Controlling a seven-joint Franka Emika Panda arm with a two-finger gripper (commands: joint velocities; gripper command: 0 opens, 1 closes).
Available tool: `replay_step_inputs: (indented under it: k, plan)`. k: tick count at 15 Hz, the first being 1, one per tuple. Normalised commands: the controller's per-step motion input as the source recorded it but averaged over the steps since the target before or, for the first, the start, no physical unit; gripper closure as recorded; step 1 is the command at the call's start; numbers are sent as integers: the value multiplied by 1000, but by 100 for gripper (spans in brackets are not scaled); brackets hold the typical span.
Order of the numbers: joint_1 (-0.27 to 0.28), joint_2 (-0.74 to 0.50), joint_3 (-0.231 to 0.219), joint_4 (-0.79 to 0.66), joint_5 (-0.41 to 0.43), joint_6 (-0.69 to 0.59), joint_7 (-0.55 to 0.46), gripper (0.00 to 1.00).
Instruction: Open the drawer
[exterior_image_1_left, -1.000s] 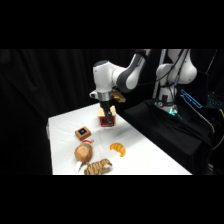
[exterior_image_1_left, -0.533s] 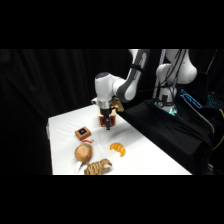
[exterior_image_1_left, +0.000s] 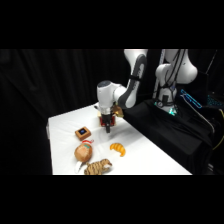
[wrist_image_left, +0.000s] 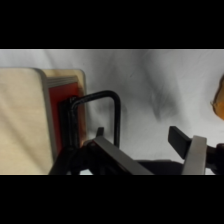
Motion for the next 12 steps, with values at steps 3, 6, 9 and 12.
replay_step_inputs:
  k: [3,6,9,12]
  plan:
    - [207,111,-197,-36,-119,221,204,0]
    - [110,101,-123,-45,-28,229,85,0]
    - [96,29,-87,-50,31,202,25,0]
    - [134,-29,-65,-45,51,161,23,0]
